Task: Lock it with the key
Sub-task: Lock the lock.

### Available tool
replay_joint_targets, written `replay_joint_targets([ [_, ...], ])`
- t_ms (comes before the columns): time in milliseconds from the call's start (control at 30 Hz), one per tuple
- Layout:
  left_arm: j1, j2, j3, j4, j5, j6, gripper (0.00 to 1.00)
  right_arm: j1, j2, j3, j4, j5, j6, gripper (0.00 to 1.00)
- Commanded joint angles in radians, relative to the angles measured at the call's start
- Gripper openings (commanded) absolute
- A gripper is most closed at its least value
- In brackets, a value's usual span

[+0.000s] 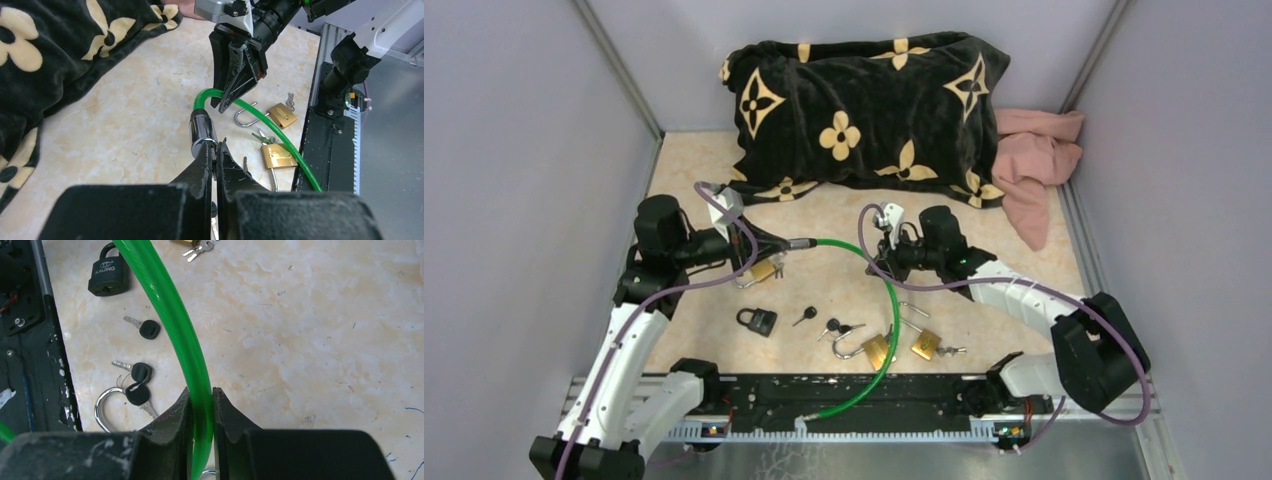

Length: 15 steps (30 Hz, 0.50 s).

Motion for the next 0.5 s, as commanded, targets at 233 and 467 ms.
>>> replay_joint_targets([
  [233, 0.006, -0.107, -0.084, -0.116, 0.08, 0.165, 0.7, 0.024, -0.167, 0.199, -0.223, 0.12, -0.073, 0.0],
  [467, 0.0, -0.098, 0.1, -0.454, 0.107, 0.468, 0.99, 0.181, -0.153, 0.444, -0.522, 0.359, -0.298, 0.0],
])
